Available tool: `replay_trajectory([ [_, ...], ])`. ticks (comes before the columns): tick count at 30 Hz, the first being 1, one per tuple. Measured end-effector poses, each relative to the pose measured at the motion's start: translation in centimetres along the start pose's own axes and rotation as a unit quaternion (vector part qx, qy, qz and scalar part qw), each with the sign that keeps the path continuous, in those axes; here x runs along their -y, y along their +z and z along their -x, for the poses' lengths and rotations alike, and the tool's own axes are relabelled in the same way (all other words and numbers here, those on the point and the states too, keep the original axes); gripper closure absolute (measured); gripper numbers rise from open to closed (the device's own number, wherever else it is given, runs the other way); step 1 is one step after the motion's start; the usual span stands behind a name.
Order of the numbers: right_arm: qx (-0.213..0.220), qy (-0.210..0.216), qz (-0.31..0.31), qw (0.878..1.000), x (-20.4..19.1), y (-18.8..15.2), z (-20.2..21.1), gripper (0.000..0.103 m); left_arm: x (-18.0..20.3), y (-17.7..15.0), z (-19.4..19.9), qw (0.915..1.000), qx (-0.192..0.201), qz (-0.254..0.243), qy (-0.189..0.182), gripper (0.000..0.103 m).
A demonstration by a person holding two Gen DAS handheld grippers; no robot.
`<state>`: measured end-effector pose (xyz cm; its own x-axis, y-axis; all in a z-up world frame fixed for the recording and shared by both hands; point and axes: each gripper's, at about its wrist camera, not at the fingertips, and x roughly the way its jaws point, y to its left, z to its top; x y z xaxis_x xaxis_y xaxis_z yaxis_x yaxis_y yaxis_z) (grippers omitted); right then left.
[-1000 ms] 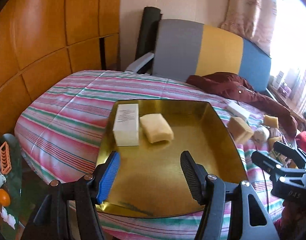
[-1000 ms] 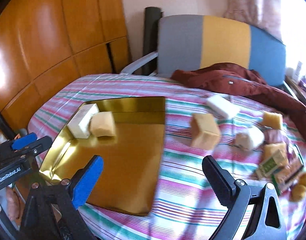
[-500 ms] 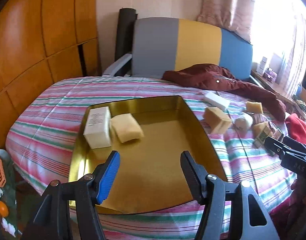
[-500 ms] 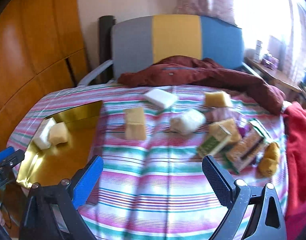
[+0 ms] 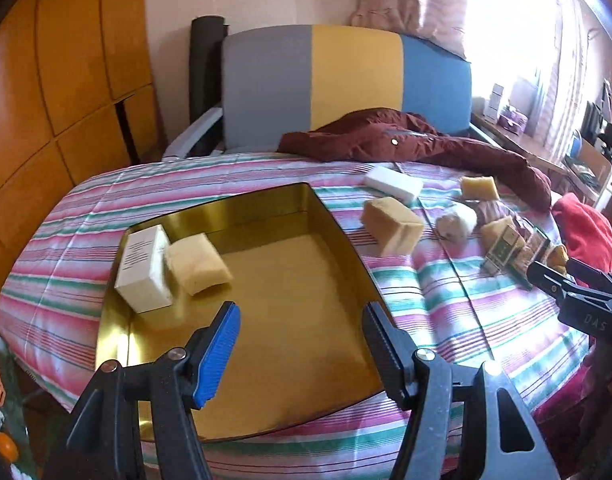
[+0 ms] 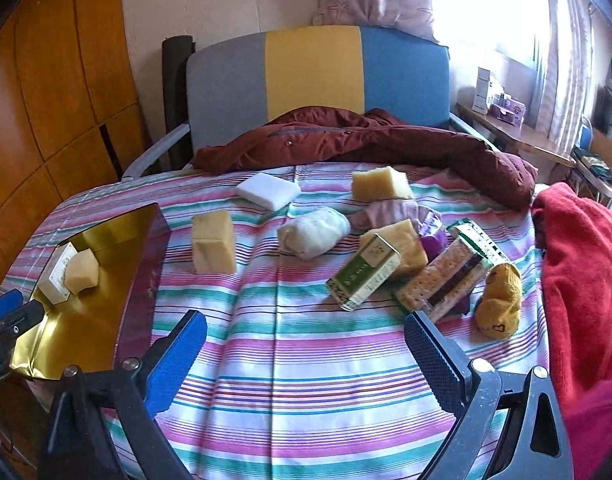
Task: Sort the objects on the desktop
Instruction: 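Withdraw both tools from the tray back toward the remaining items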
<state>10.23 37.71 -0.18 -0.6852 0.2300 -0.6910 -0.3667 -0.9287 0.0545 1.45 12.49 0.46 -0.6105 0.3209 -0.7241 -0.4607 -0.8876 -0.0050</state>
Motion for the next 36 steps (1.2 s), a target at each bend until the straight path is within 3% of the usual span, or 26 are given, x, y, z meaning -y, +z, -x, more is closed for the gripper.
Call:
replay_trajectory([
  [18,-0.033,-0.032,-0.065,0.997,6.5,0.6,-1.4,0.003,6.2,2.5,-3.9,0.9959,-0.036,-0.034,-0.075,0.039],
  [21,-0.047,-0.002,-0.109,0.993,8.1,0.5,-1.8,0.006,6.9,2.7,-4.5,0.9952,-0.044,-0.036,-0.081,0.039],
  [25,-0.063,0.037,-0.144,0.987,8.5,0.8,-3.2,0.023,7.7,2.5,-5.1,0.9938,-0.056,-0.04,-0.087,0.039],
  [28,-0.073,0.068,-0.167,0.981,8.5,1.5,-5.1,0.024,7.8,2.3,-5.0,0.9935,-0.055,-0.04,-0.091,0.039],
  [32,-0.063,0.063,-0.115,0.989,7.5,2.9,-6.7,0.022,7.7,2.1,-4.8,0.9936,-0.054,-0.039,-0.091,0.039],
  [34,-0.067,0.062,-0.064,0.994,6.7,3.6,-7.1,0.003,7.6,2.2,-4.9,0.9934,-0.054,-0.037,-0.095,0.04],
  [36,-0.062,0.043,0.02,0.997,5.3,4.2,-7.1,0.0,7.4,2.3,-5.0,0.993,-0.055,-0.032,-0.1,0.04],
])
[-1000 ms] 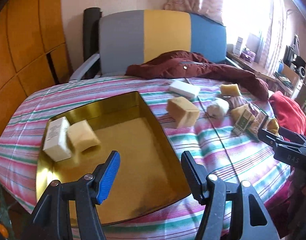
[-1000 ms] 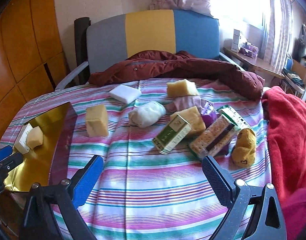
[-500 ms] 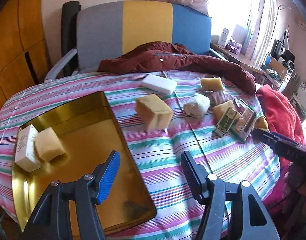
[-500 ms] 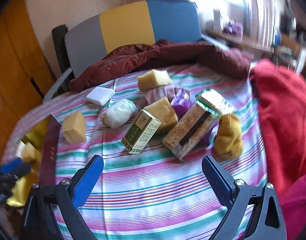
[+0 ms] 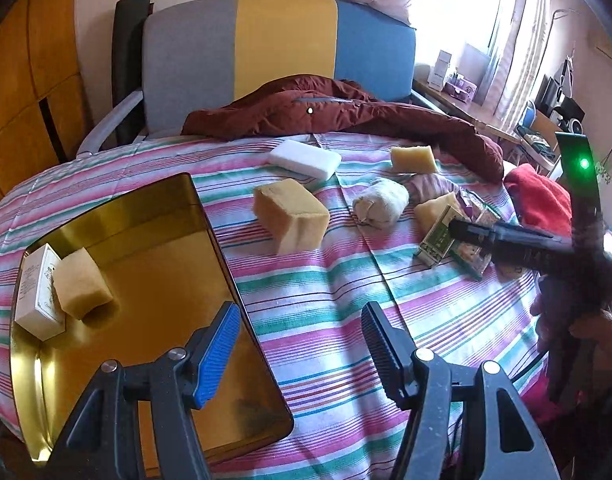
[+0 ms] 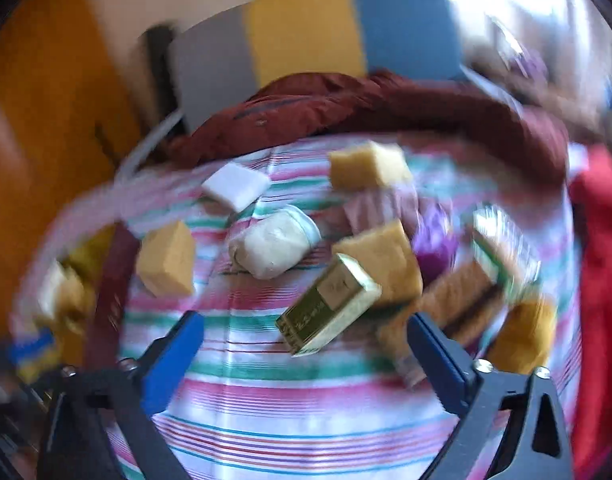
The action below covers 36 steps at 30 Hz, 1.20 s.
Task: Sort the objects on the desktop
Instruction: 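Withdraw both tools from the tray back toward the remaining items, then grasp the tan sponge with left tool while right tool grasps the green soap box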
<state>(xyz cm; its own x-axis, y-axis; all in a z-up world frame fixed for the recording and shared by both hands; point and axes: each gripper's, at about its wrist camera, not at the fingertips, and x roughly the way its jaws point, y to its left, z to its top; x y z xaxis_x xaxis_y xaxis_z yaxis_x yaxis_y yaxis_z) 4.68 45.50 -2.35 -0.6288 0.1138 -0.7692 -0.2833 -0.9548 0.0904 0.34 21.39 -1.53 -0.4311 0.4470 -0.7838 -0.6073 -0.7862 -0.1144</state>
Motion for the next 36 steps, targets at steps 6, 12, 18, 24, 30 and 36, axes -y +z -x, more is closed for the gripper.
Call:
replay_trajectory([
  [6,-0.042,-0.062,0.183,0.98,-2.5,-0.4,-2.3,0.0,-0.1,0.2,-0.6,0.9999,-0.007,0.005,-0.007,0.039],
  [12,-0.038,-0.056,0.175,0.982,-1.7,0.3,-4.3,0.0,-0.1,0.8,-1.5,0.9998,-0.018,0.007,-0.008,0.04],
  [18,-0.054,-0.042,0.175,0.982,-1.7,0.2,-5.9,0.026,-0.2,2.1,-2.5,0.9993,-0.023,0.025,-0.016,0.04],
  [24,-0.049,-0.034,0.167,0.984,-1.4,0.3,-5.5,0.027,-0.3,3.6,-3.9,0.9975,-0.035,0.051,-0.032,0.04],
  [30,-0.027,-0.009,0.146,0.989,-0.9,0.9,-4.5,0.027,-1.3,5.5,-5.1,0.9948,-0.049,0.087,-0.022,0.041],
  [36,-0.004,0.007,0.132,0.991,-0.9,1.5,-3.3,0.027,-1.3,7.9,-7.2,0.9917,-0.066,0.109,-0.012,0.04],
])
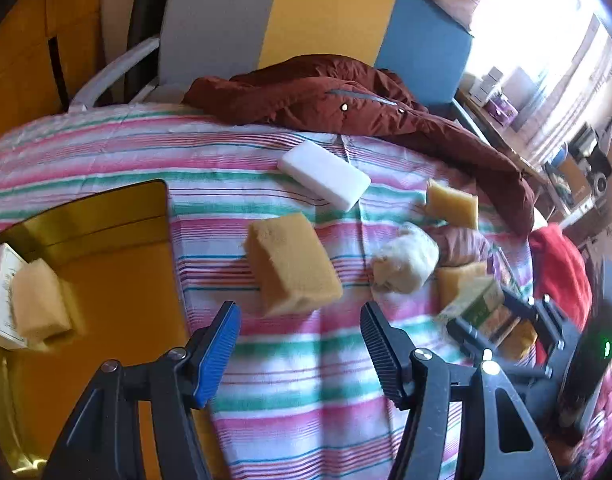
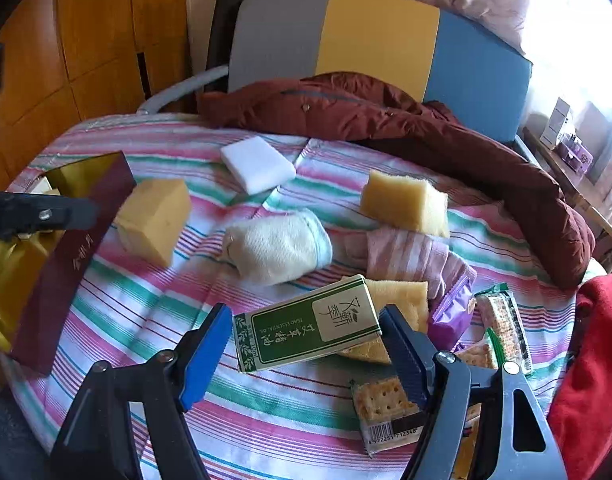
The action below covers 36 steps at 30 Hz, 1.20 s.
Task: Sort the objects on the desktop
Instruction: 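Grasp the tan sponge with left tool while right tool grasps the green soap box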
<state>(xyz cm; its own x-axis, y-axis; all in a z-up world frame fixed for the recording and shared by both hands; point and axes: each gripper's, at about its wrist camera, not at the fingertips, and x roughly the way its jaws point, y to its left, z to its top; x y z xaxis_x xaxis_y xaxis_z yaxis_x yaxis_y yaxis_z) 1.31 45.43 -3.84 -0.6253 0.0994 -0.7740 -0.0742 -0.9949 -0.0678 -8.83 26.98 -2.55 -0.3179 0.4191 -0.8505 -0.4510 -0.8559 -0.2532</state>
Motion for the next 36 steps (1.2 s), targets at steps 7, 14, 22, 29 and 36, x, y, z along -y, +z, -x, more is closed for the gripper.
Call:
replay_trajectory([
  [7,0.015,0.009,0.005,1.0,-0.5,0.1,0.8,0.027,0.6,2.5,-3.2,0.9982,-0.029,0.019,0.05,0.039],
  [14,0.023,0.01,-0.001,1.0,-0.1,0.1,1.2,0.027,1.6,3.5,-6.6,0.9946,-0.045,0.003,0.093,0.04],
  [22,0.026,0.009,-0.011,1.0,0.5,0.1,1.2,0.027,2.4,2.8,-6.5,0.9955,-0.024,-0.043,0.081,0.058],
  [29,0.027,0.011,-0.022,0.999,1.1,0.0,1.3,0.027,3.1,1.3,0.7,0.9944,0.051,-0.083,0.042,0.058],
  [36,0.03,0.017,-0.029,0.999,1.1,-0.2,1.6,0.027,0.6,-0.4,8.7,0.988,0.113,-0.091,0.052,0.058],
])
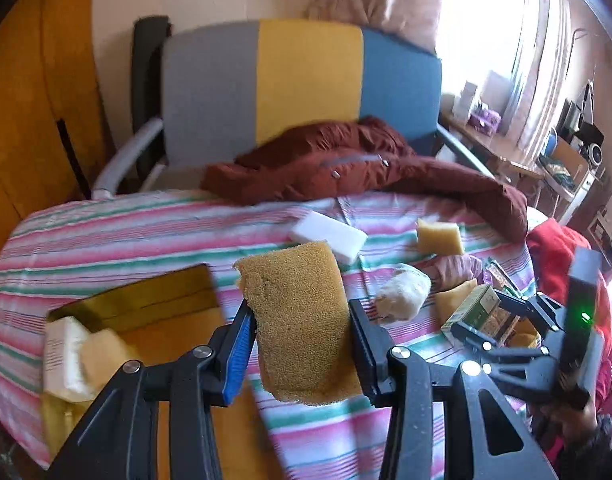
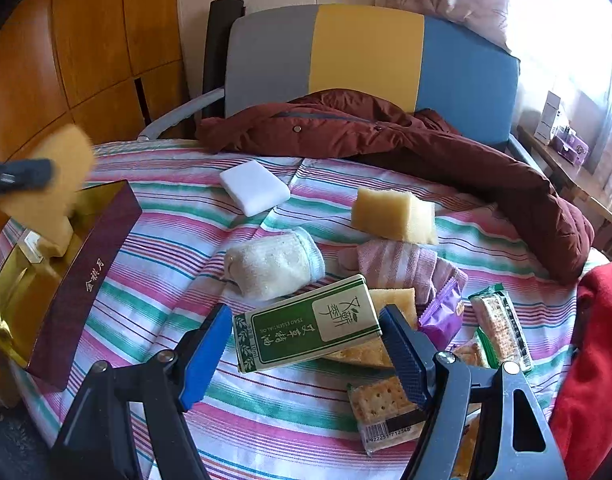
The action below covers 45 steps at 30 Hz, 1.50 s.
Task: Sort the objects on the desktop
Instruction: 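Carry the sponge and green box over the gold tray and release both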
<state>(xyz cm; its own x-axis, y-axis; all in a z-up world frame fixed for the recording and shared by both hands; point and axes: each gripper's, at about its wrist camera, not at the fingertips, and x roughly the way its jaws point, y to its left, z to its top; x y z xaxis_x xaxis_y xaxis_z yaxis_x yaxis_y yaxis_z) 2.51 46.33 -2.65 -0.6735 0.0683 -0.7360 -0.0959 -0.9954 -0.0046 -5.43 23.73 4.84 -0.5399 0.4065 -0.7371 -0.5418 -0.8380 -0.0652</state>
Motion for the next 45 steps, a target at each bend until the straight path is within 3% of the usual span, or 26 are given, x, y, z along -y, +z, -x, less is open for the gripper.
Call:
replay_trajectory([
  [7,0.0,0.007,-0.003,1.0,-0.5,0.0,0.1,0.027,-8.8,-3.4,5.8,0.9972,0.02,0.054,0.048,0.058],
  [12,0.004,0.028,-0.026,0.999,-1.3,0.4,0.9,0.027,-15.8,-8.1,6.4,0.9914,-0.005,0.096,0.089,0.058],
  [17,0.025,0.075,-0.001,0.997,-6.0,1.4,3.0,0.027,-19.4,-12.1,5.0,0.9864,-0.038,0.129,0.094,0.058],
  [23,0.024,0.166,0.031,0.985,-13.4,3.0,3.8,0.027,-21.4,-14.5,2.7,0.9833,-0.068,0.14,0.094,0.057],
  [27,-0.013,0.223,0.048,0.974,-18.7,4.0,2.7,0.027,-22.5,-15.0,1.4,0.9815,-0.075,0.147,0.097,0.056],
  [30,-0.068,0.257,0.056,0.962,-22.6,4.4,0.6,0.027,-23.2,-14.9,0.8,0.9806,-0.071,0.147,0.109,0.055],
  [32,-0.096,0.257,0.065,0.959,-25.1,4.7,-1.1,0.027,-23.5,-14.9,0.8,0.9807,-0.066,0.145,0.113,0.054],
  [36,-0.144,0.266,0.065,0.951,-28.6,5.3,-4.5,0.027,-23.9,-15.1,1.4,0.9822,-0.057,0.157,0.085,0.048],
  [41,-0.212,0.23,0.079,0.946,-32.6,5.2,-9.4,0.027,-24.3,-15.8,2.9,0.98,-0.045,0.175,0.083,0.046],
  [45,-0.217,0.226,0.063,0.947,-34.5,5.9,-11.9,0.027,-24.2,-16.3,4.6,0.9792,-0.025,0.185,0.079,0.046],
])
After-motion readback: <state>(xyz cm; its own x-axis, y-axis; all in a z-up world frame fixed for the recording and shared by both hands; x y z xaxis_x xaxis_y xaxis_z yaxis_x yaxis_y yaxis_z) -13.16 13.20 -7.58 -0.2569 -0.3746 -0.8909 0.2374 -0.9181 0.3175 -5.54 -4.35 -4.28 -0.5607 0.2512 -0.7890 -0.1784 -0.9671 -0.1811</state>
